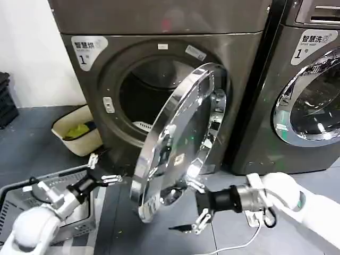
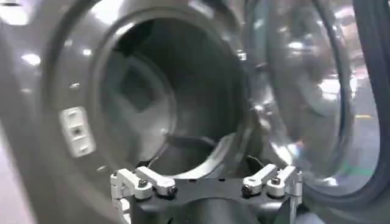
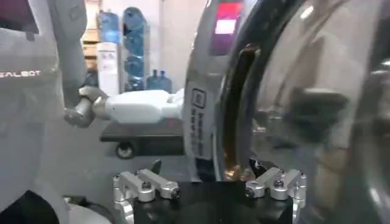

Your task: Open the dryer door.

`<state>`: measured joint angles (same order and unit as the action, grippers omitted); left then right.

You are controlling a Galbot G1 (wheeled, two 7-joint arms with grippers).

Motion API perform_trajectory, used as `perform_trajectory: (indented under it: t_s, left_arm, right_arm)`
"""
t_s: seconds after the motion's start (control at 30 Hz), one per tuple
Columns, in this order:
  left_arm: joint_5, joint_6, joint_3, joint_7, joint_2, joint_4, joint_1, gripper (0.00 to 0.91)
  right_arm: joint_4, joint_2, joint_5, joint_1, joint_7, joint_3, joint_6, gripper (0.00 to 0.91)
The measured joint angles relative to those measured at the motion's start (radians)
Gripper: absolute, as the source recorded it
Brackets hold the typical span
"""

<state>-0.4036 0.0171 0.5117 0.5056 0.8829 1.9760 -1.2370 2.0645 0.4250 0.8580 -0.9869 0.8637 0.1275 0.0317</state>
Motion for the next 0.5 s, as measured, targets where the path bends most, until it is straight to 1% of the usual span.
perform_trajectory:
  t_s: [0.13,0.23,0.33,0.37,0.5]
  left_arm:
    - [-0.001,-0.006,-0.062,0.014,-0.030,-0.008,0.050,0.907]
    - [0.000,-0.009,-0.110,0.022,-0.047,-0.006,0.081,0.907]
    - [0.001,-0.011,-0.150,0.026,-0.056,-0.005,0.106,0.907]
    - [0.001,-0.011,-0.162,0.027,-0.058,-0.005,0.114,0.907]
    - [-0.012,-0.012,-0.214,0.030,-0.063,-0.002,0.145,0.907]
  right_arm:
    - [-0.010,-0.023,0.020,-0.118,-0.032,0.126,0.037,0.907]
    - [-0.015,-0.013,0.023,-0.254,-0.051,0.283,0.076,0.907]
    - [-0.014,0.025,0.020,-0.421,-0.088,0.462,0.113,0.907]
    - [-0.014,0.045,0.020,-0.482,-0.106,0.529,0.131,0.907]
    - [-0.004,0.130,0.016,-0.680,-0.164,0.744,0.173,0.907]
